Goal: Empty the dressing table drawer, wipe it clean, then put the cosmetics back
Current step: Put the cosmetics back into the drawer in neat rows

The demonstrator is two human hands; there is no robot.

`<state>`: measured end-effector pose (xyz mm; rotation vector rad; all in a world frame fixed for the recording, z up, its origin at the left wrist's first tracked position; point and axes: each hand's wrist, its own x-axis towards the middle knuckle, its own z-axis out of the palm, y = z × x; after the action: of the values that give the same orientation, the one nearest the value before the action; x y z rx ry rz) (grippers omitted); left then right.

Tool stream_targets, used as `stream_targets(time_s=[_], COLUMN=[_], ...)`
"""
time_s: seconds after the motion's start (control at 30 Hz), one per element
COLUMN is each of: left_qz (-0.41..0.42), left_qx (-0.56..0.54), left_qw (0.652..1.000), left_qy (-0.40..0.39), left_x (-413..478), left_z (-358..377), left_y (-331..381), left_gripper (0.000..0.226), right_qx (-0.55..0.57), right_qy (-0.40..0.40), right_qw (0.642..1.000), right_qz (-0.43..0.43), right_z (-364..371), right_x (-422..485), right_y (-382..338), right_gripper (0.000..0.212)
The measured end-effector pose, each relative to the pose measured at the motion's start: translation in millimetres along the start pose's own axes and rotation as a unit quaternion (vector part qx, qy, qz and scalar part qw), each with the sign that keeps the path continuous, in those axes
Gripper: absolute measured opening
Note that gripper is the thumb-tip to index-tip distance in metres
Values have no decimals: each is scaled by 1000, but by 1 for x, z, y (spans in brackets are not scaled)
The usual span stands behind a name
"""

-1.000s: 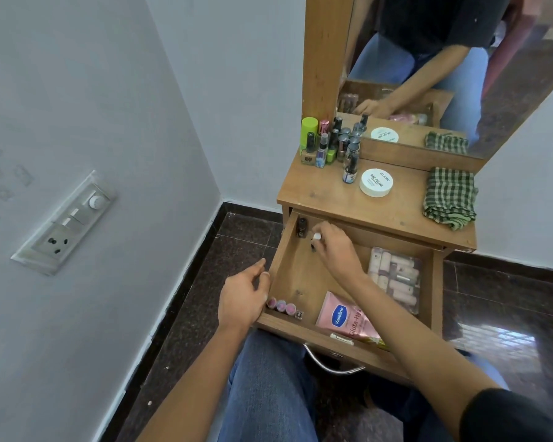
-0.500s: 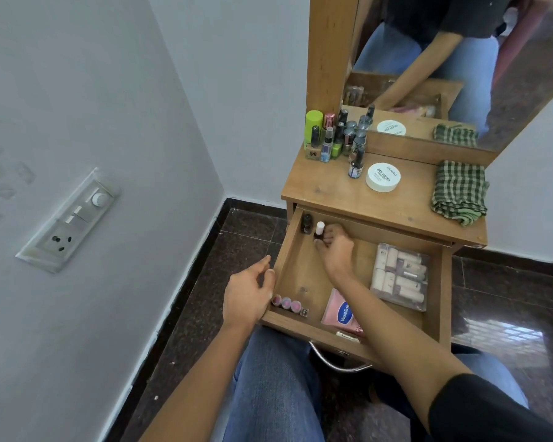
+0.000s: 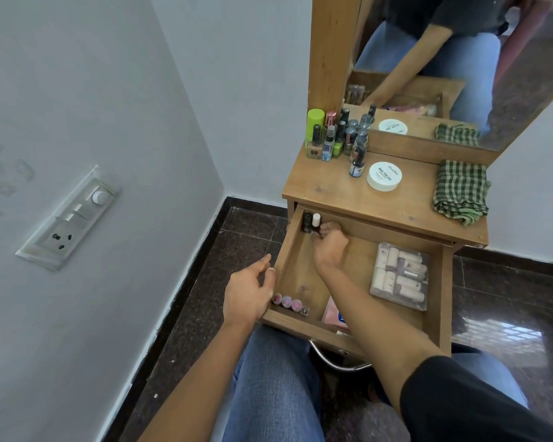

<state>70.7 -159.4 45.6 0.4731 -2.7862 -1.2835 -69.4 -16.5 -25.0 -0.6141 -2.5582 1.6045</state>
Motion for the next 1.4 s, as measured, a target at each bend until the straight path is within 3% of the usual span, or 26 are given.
stream_targets(time_s=[0.2, 0.37, 0.47, 0.63, 0.83, 1.07, 1.23, 1.4], left_qz=[-6, -1, -1, -9, -13, -14, -13, -12], left_qx=[7, 6, 11, 7, 2, -7, -8, -9], left_qw=[1000, 1000, 1000, 1000, 1000, 1000, 1000, 1000], left_qy=[0, 1, 0, -4, -3, -7, -6, -7], left_x=[0, -1, -1, -1, -2, -1, -2, -2], left_z=[-1, -1, -1, -2, -3, -1, -2, -2], left_y=[1, 3, 2, 4, 4, 4, 5, 5], left_gripper=[38, 38, 38, 39, 38, 38, 38, 38], right_qx=[-50, -80, -114, -112, -130, -335, -401, -375], right_qy=[-43, -79, -48, 74, 106, 57, 63, 77], right_qw=[997, 984, 969, 938, 952, 926, 901, 904], right_qz=[-38, -135, -213, -321, -257, -166, -155, -191], right_z=[-18, -59, -83, -111, -120, -108, -104, -102], right_x=[-14, -37, -40, -2, 81, 103, 101, 92], right_y=[-1, 3, -19, -94, -148, -174, -182, -181], right_gripper=[26, 24, 19, 18, 22, 36, 32, 27])
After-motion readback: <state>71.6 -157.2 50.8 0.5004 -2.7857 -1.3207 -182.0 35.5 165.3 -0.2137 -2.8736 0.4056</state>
